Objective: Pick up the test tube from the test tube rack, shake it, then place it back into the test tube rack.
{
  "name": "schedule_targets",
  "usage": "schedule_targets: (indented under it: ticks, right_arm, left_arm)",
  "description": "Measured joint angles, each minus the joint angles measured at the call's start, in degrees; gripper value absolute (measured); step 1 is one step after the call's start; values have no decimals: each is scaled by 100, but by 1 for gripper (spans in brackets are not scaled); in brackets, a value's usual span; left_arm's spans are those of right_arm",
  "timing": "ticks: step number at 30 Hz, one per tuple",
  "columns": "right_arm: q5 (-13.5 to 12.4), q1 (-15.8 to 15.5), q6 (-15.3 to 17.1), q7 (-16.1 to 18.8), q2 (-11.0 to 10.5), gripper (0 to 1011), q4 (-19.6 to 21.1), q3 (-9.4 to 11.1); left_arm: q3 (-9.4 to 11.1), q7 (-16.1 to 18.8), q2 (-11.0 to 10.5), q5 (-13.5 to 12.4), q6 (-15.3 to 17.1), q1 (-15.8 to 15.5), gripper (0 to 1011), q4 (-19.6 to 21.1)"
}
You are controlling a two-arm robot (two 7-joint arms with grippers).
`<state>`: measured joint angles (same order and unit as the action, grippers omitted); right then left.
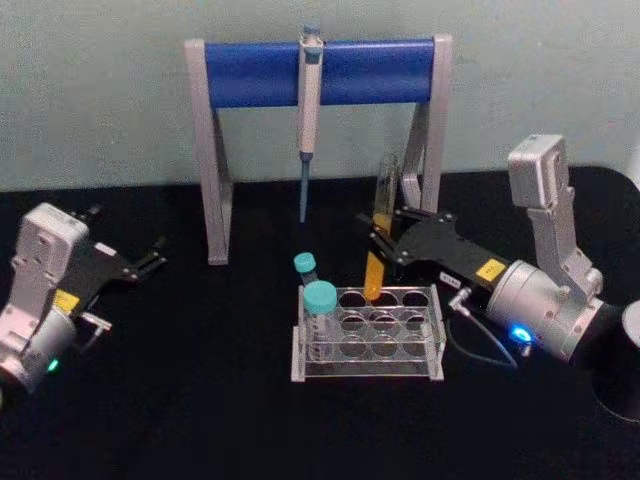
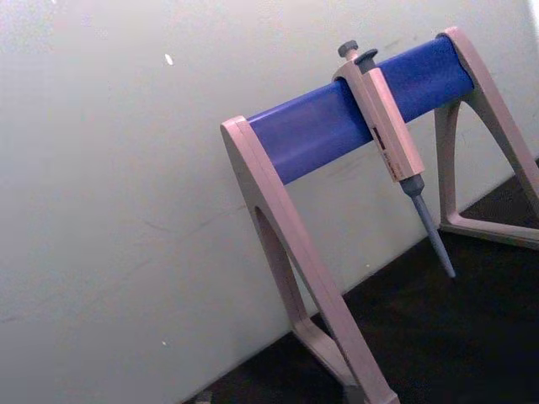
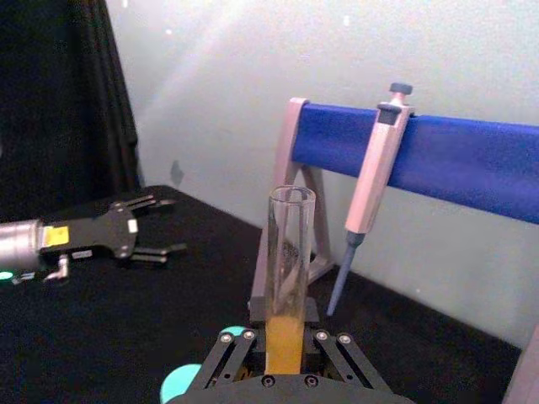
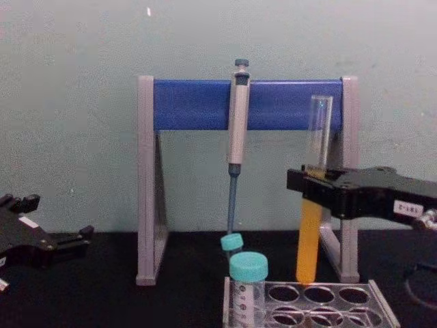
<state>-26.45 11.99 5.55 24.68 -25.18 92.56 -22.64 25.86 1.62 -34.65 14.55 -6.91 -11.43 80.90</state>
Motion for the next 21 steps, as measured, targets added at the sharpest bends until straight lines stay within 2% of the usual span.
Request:
schedule_targets:
  ticks: [9, 21]
  right_arm:
    - [22, 81, -24, -190, 24, 227, -119, 106]
    - [84, -44, -14, -358, -47, 227, -42, 326]
  left_arm:
    - [0, 0, 0, 0, 0, 0, 1001, 0]
    - [0, 0, 0, 0, 0, 0, 1001, 0]
